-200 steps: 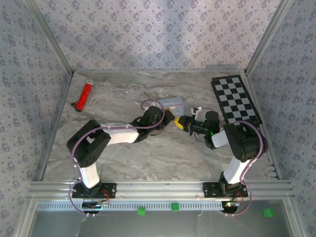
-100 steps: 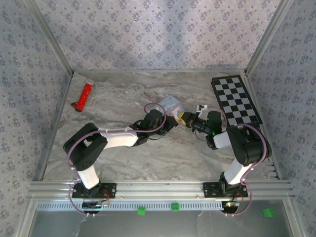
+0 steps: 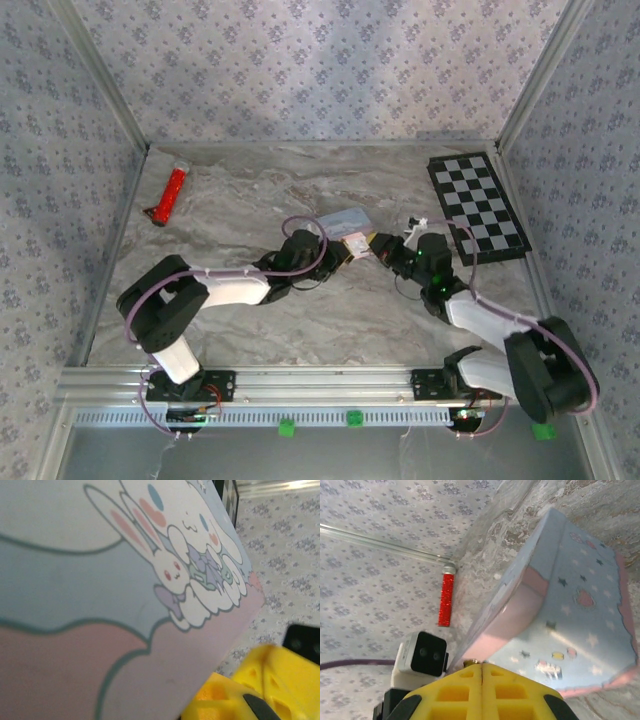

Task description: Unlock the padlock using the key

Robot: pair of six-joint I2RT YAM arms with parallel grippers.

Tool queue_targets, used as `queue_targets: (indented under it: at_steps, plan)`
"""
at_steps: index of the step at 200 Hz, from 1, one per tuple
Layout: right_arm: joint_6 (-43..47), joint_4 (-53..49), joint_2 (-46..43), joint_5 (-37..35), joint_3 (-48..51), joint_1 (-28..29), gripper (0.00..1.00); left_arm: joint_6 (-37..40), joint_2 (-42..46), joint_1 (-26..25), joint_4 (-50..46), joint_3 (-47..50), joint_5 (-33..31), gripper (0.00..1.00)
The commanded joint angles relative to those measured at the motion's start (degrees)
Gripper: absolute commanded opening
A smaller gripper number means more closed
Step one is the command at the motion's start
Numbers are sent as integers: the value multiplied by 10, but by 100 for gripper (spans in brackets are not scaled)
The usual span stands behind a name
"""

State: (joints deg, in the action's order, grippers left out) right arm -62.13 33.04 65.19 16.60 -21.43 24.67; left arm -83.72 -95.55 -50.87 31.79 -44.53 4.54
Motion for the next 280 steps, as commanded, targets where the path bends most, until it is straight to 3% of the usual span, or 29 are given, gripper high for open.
queue_targets:
  at_steps: [1,75,101,146,179,280]
  plan:
    - [42,-130,-35,-131,-21,36,0,-36,27,3,54,0,-48,0]
    - [-4,-143,20,-259,-33,104,0,-109,23,-26,62,9,-133,0]
    - [-33,-149,36,-331,-52,128,0,-133,28,-46,33,3,-164,0]
    - [-76,-135,68,-387,-62,146,0,-178,53,-70,-55,-14,-217,0]
    - [-95,-149,79,-409,-72,158,0,-205,59,-74,-79,-18,-239,0]
    - [-116,-163,68,-416,-76,189,0,-221,36,-74,-75,-29,-228,0]
